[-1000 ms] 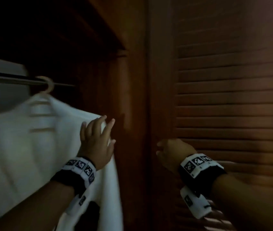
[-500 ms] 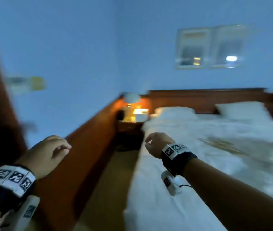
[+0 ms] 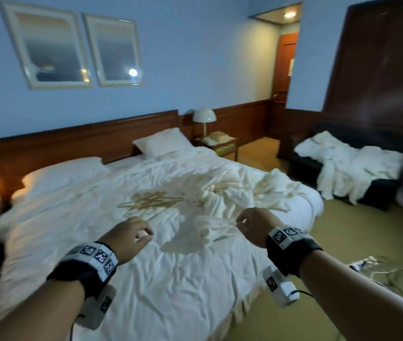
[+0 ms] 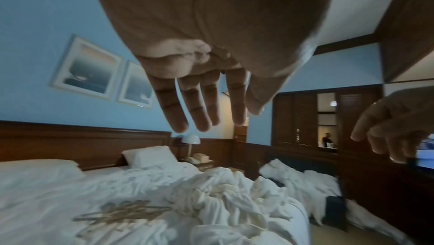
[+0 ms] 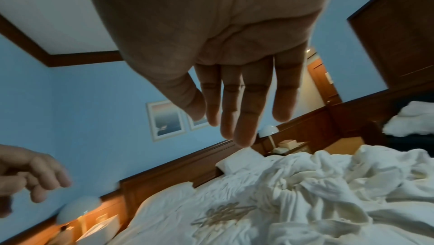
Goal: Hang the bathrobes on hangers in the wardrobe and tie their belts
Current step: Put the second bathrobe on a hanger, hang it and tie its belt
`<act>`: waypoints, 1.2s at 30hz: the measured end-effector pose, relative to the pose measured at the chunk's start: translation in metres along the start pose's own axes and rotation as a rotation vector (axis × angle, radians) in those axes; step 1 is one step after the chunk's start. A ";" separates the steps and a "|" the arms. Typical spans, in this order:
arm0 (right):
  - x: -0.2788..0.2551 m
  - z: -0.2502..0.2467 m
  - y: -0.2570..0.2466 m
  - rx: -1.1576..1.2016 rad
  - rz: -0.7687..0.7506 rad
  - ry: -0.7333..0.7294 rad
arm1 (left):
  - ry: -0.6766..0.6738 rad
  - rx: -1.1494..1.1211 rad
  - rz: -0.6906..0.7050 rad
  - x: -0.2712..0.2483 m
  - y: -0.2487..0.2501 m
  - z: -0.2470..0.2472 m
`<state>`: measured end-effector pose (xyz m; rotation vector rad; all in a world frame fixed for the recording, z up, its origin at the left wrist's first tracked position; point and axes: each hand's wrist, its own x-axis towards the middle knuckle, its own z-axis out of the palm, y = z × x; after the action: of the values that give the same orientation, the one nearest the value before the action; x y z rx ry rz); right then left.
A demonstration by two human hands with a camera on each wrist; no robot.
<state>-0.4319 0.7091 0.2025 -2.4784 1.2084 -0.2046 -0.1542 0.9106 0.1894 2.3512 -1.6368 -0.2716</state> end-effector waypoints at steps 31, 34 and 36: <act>0.325 0.041 0.309 -0.013 0.250 -0.308 | -0.375 -0.243 -0.007 0.444 0.109 0.235; 0.370 0.066 0.314 -0.035 0.201 -0.405 | -0.409 -0.257 -0.072 0.450 0.093 0.250; 0.402 0.088 0.318 -0.040 0.179 -0.443 | -0.440 -0.257 -0.110 0.460 0.079 0.258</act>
<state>-0.3889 0.2396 -0.0162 -2.2608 1.2308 0.3986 -0.1427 0.4249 -0.0317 2.2915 -1.5271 -1.0195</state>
